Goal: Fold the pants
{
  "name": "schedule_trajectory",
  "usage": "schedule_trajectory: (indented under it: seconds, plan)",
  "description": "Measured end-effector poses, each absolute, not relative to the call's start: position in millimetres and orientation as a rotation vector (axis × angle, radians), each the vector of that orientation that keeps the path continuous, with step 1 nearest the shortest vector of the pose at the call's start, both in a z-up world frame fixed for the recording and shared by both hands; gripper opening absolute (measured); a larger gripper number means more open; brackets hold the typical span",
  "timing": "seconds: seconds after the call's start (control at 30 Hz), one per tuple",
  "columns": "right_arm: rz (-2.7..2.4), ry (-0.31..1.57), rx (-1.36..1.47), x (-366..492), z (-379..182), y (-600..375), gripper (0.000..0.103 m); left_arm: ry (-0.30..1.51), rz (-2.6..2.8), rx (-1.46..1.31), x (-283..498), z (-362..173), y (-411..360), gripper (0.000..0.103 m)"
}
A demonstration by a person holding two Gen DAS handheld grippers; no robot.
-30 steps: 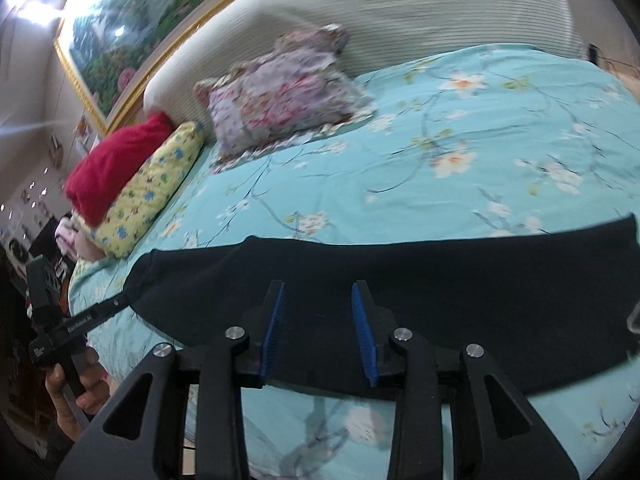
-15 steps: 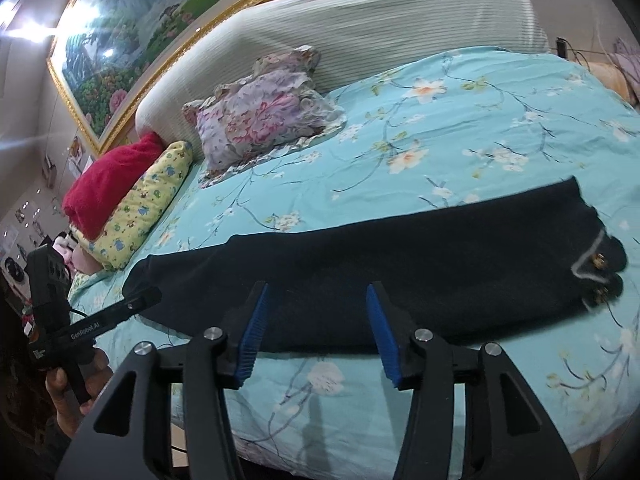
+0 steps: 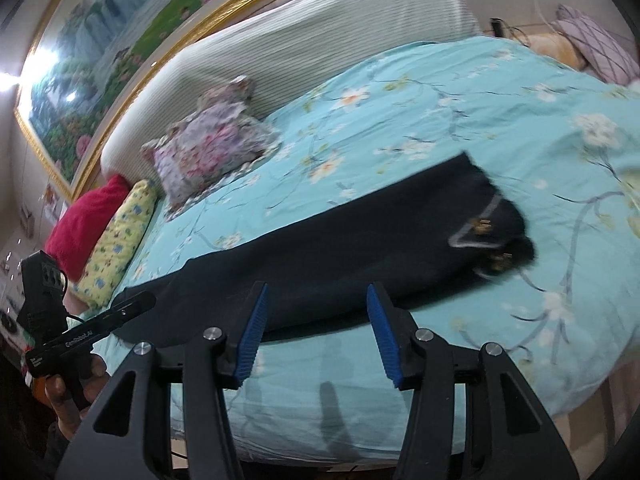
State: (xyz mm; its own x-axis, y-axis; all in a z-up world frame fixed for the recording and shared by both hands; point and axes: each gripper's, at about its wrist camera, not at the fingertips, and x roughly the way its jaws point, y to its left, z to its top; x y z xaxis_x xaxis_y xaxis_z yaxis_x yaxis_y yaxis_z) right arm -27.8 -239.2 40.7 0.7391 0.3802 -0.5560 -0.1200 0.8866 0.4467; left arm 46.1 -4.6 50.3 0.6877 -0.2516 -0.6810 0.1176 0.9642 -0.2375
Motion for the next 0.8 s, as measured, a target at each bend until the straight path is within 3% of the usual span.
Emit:
schedule_trajectory:
  seconds: [0.8]
  plan:
    - [0.134, 0.716, 0.693, -20, 5, -331, 0.053, 0.875, -0.58, 0.197, 158, 48, -152, 0.068]
